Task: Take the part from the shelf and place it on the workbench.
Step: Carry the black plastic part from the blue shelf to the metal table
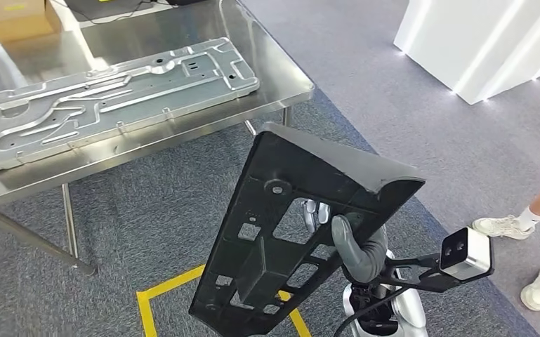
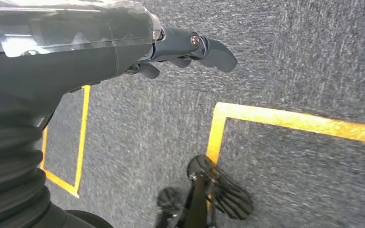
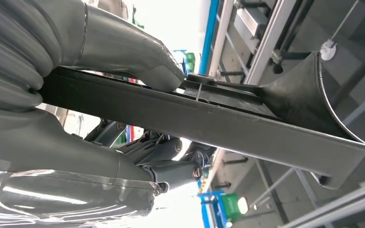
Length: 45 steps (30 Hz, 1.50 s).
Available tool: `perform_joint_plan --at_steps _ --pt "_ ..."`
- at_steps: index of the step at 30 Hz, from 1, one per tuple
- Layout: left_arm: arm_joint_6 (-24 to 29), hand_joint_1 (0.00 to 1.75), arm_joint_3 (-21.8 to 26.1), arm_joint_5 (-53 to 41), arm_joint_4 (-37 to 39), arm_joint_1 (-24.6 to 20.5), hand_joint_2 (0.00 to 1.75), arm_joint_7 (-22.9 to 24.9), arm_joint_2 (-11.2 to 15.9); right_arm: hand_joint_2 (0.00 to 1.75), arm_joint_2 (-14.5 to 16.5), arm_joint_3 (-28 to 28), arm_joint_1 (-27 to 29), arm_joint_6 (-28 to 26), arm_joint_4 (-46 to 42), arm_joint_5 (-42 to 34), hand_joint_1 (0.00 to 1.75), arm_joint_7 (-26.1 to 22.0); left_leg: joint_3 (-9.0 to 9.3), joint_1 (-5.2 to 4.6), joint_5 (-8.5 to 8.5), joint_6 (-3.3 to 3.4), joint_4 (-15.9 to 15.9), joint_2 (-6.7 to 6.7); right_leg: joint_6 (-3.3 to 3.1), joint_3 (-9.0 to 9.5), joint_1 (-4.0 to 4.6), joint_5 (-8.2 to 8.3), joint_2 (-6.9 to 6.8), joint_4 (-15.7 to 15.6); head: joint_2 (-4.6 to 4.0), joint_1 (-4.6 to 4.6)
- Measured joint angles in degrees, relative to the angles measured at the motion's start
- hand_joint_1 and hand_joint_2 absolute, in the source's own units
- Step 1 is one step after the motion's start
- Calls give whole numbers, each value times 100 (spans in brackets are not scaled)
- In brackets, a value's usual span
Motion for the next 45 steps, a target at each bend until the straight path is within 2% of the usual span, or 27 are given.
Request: perform_joint_plan --at_steps 2,3,4,6,8,10,12,14,16,17,18,19,20,22,25,27,28,30,32,33,34,35,37,38,42,43,45 --pt "-31 0 -4 -2 0 1 175 -4 0 175 -1 -1 8 -31 15 0 175 -1 2 -8 -2 5 10 -153 0 -266 0 -34 34 419 0 -1" --pt "-38 0 -8 -3 0 5 175 -4 0 175 -1 -1 9 -47 19 0 175 -2 5 -9 -5 1 18 -233 -8 -245 -1 117 44 305 0 -1" --pt "-42 0 -13 -3 0 7 175 -3 -1 175 -1 -1 8 -60 21 0 175 -3 10 -8 -10 -7 28 -314 -23 -120 -4 346 84 -16 0 0" --pt "-44 0 -27 -3 0 3 175 -2 -5 175 -1 -1 8 -67 21 0 175 -6 1 -9 -26 -39 57 -461 -59 206 -18 712 318 -795 0 -1" --pt "-41 0 -36 -3 0 2 175 -6 -10 175 -1 -1 12 -66 20 1 175 -8 -31 -8 -33 -99 74 -574 -88 358 -16 808 463 -1166 0 -4" --pt "-31 0 -38 -3 -2 21 175 -18 -5 175 -1 -1 13 -63 20 3 175 -8 -57 6 -29 -178 60 -655 -138 376 -7 814 364 -1201 0 -4" --pt "-25 0 -39 -3 -4 38 175 -33 -5 175 -1 2 11 -60 19 8 175 -10 -115 12 -121 -238 186 -452 -219 418 -16 827 235 -1255 0 -13" --pt "-28 0 -40 -3 -4 22 175 -48 -11 175 -1 3 14 -60 20 16 175 -13 -359 18 -422 -280 718 -108 -279 449 -12 821 89 -1287 0 -25" --pt "-33 0 -44 -4 -4 2 175 -58 -11 175 -1 2 19 -60 28 23 175 -14 -727 33 -736 -322 1450 19 -302 453 4 802 -67 -1283 -1 -27" --pt "-35 0 -45 -5 -4 6 175 -61 -11 175 -1 2 21 -60 33 26 175 -14 -827 37 -769 -338 1645 38 -302 456 8 790 -147 -1280 -1 -27" --pt "-37 0 -46 -5 -5 15 175 -61 -10 175 -1 2 21 -60 37 26 175 -14 -799 38 -680 -346 1594 54 -296 464 9 777 -220 -1274 -1 -28" --pt "-38 0 -48 -5 -5 23 175 -61 -9 175 -1 1 21 -60 39 26 175 -14 -656 38 -505 -344 1320 76 -283 479 9 762 -274 -1268 -1 -27" --pt "-39 0 -49 -6 -6 26 175 -61 -8 175 -1 1 18 -60 39 27 175 -14 -432 38 -301 -332 900 112 -264 497 10 744 -322 -1262 0 -28" --pt "-41 0 -54 -7 -7 25 175 -61 -5 175 -1 -1 10 -61 38 32 175 -15 -71 9 -78 -273 233 175 -210 522 30 713 -383 -1253 0 -24" --pt "-39 0 -58 -6 -7 55 175 -60 0 175 1 -1 -7 -73 36 42 175 -13 12 -23 -61 -164 39 165 -128 548 47 714 -428 -1272 0 -21" --pt "-37 0 -62 -5 -7 61 175 -62 5 175 2 -1 -29 -84 31 39 175 -10 55 4 -36 -95 -24 143 -66 540 34 647 -323 -1195 0 -18" --pt "-37 0 -67 -5 -7 49 175 -63 6 175 1 -1 -41 -87 28 36 175 -9 77 20 -21 -60 -57 132 -41 463 28 533 -221 -1015 0 -12" --pt "-38 0 -79 -5 -7 19 175 -67 6 175 0 -4 -50 -95 28 29 175 -4 89 26 -14 -17 -74 104 -13 109 11 185 -28 -323 0 0" --pt "-38 0 -86 -5 -7 9 175 -72 7 175 -1 -9 -42 -101 34 28 175 1 83 20 -19 -8 -66 59 3 -238 4 0 23 295 0 3" --pt "-37 0 -87 -5 -7 10 175 -76 7 175 -1 -10 -41 -101 37 27 175 1 85 18 -23 -12 -58 34 4 -281 0 75 27 327 0 3" --pt "-37 0 -88 -5 -7 10 175 -81 7 175 -1 -12 -42 -101 37 27 175 1 92 19 -29 -21 -49 7 0 -215 -4 243 28 149 0 3" --pt "-37 0 -89 -5 -7 9 175 -85 5 175 -1 -13 -44 -101 36 26 175 1 101 20 -41 -34 -35 -20 -12 -48 -8 480 33 -224 -1 4" --pt "-34 0 -92 -11 -7 6 175 -89 2 175 -1 -15 -51 -107 34 28 175 1 96 6 -72 -76 6 -62 -53 280 -4 773 67 -947 -1 3" --pt "-31 0 -95 -21 -7 6 175 -91 1 175 -1 -16 -54 -114 33 29 175 1 83 -2 -84 -103 21 -74 -76 366 3 831 82 -1160 -1 3" --pt "-29 0 -111 -48 -7 18 175 -86 -1 175 -1 -23 -65 -135 31 51 175 3 55 12 -126 -236 48 -64 -203 389 12 847 75 -1270 0 0" --pt "-34 0 -119 -51 -7 17 175 -84 -4 175 0 -23 -73 -136 31 59 175 2 5 17 -215 -264 178 -36 -238 405 1 855 63 -1292 0 -2" --pt "-44 0 -132 -56 -7 13 175 -83 -9 175 0 -25 -80 -138 32 79 175 3 -265 28 -546 -309 781 24 -282 424 1 853 36 -1308 0 -5"
